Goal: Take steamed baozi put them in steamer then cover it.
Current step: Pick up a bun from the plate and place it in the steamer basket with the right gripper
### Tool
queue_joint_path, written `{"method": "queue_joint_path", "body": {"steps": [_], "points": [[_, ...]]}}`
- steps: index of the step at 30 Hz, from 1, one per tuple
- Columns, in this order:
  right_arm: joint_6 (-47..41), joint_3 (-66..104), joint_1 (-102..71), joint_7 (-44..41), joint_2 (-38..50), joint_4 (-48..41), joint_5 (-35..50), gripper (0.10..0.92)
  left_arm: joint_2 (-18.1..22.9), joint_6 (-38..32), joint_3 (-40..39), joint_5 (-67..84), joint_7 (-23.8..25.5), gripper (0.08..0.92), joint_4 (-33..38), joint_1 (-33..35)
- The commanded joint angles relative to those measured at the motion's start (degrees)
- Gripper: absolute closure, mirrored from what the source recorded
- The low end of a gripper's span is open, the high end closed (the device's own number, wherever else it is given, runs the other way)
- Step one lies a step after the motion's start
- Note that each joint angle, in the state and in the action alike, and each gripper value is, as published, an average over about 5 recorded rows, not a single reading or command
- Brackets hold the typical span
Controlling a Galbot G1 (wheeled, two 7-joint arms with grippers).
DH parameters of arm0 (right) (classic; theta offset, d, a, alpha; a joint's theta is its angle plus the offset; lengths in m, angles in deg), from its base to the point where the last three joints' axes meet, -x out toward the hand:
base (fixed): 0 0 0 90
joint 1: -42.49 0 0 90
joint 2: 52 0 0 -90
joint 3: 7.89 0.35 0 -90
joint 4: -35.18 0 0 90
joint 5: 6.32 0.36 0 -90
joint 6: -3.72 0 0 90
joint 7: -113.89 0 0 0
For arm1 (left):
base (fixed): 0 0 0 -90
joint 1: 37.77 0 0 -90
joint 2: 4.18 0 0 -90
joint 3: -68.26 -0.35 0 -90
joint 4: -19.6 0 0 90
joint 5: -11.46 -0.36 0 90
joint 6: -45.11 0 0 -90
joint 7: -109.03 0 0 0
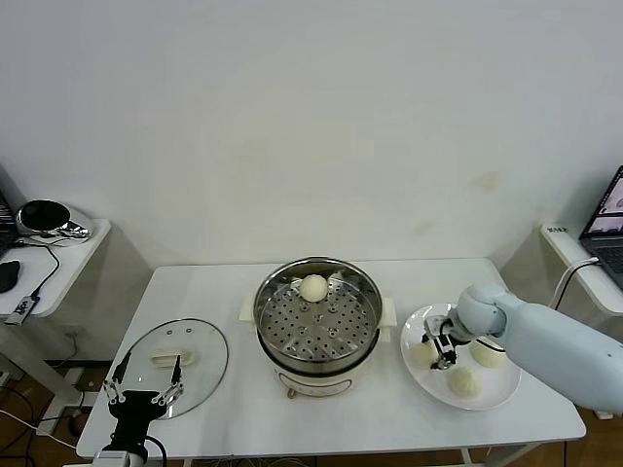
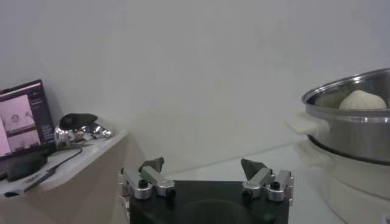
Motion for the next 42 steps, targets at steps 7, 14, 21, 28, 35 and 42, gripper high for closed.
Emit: {"method": "queue_joint_path", "body": {"steps": [7,14,21,28,35,42], "points": [[-2.5,-7.1,20.5,-5.1,10.3,10.8,11.9,0.432,0.1,0.0,-0.9,-0.3,0.0,0.177,0.1,-0.2],[-5.8,-18.1,41.8,-4.5,7.7,14.0,22.6,0.421,-0.4,0.0,-1.5,-0.3,0.0,0.177,0.3,-0.5],[-9.9,-23.9,52.1,-1.2,-4.0,13.4,31.4,0.413,-0.9,0.1,-1.4,0.1,0.0,0.177,0.1,-0.7],[-14.9,-24.3,48.7,3.6,-17.3,9.8,38.2,0.406,-1.0,0.1,-0.8,0.3,0.1,0.177,0.0,-0.7],[-16.4,-24.8,42.2,5.1,-26.0,1.7,36.8,0.406,-1.1,0.2,0.5,0.8,0.1,0.177,0.3,-0.6],[-18.8,-24.7,37.7,6.7,-29.8,-2.5,36.2,0.406,-0.9,0.2,1.1,1.0,0.1,0.177,0.1,-0.7]]}}
